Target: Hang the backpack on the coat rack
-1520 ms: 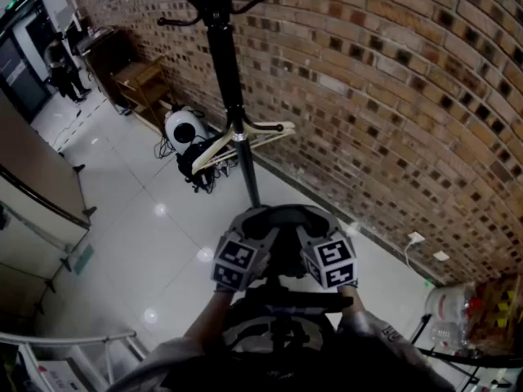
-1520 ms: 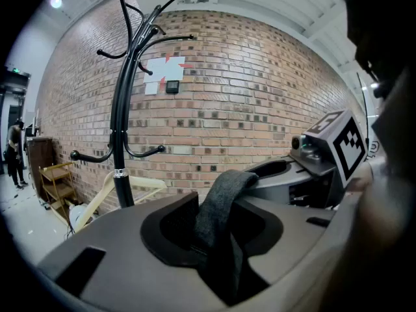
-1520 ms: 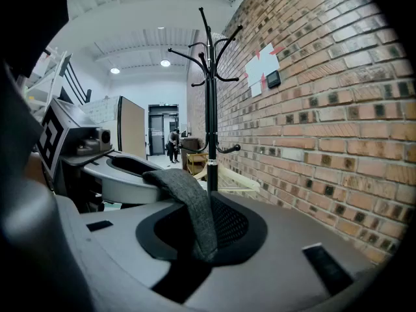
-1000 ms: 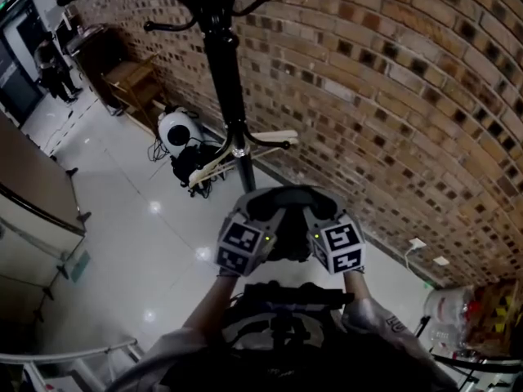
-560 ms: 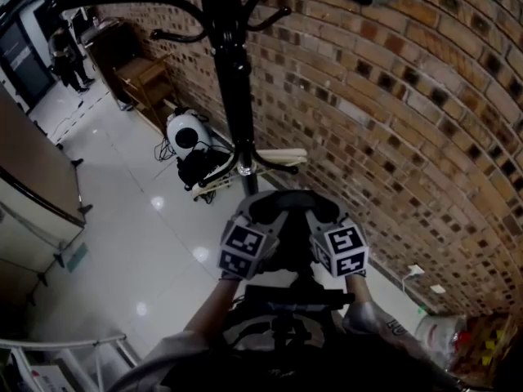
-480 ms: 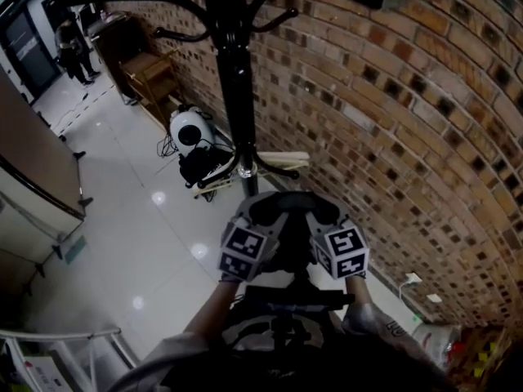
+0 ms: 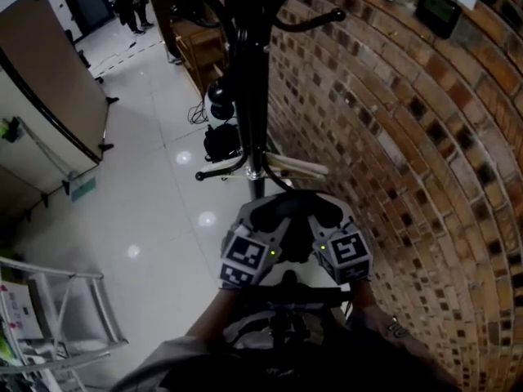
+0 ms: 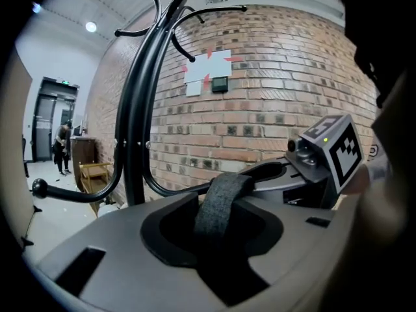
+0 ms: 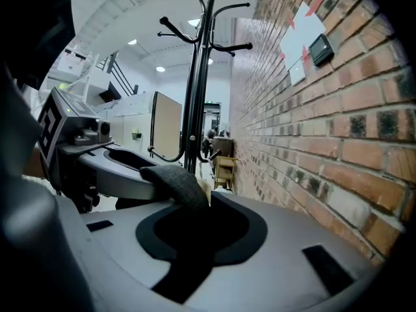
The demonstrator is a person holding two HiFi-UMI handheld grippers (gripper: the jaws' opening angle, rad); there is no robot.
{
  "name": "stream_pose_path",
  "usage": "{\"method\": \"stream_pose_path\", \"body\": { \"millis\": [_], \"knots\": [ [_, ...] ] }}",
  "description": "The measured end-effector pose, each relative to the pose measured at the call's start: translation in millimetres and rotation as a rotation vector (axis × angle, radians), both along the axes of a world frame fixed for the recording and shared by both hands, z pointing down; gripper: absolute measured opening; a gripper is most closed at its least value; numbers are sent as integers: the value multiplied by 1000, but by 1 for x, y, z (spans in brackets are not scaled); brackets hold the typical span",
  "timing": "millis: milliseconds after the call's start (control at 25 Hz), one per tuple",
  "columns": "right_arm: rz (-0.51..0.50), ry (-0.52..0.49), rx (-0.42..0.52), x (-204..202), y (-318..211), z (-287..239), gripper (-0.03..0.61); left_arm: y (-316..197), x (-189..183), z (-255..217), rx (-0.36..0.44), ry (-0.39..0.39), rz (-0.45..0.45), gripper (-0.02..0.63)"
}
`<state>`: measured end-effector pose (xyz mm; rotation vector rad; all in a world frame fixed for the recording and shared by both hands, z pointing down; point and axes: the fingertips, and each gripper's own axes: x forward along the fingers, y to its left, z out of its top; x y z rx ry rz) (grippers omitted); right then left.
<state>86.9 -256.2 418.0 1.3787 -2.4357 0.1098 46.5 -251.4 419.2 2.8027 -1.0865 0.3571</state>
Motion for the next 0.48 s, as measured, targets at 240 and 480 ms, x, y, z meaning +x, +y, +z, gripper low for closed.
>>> {"method": "stream_pose_path", "body": {
  "millis": [240,480],
  "knots": [
    [-172,41,3,-7,-16,0,80,-10,-4,2,-18,-7,-117,135],
    [-292,39,-4,-16,-29,7,80,-20,-9,5,-8,-36,-202,135]
  ]
}}
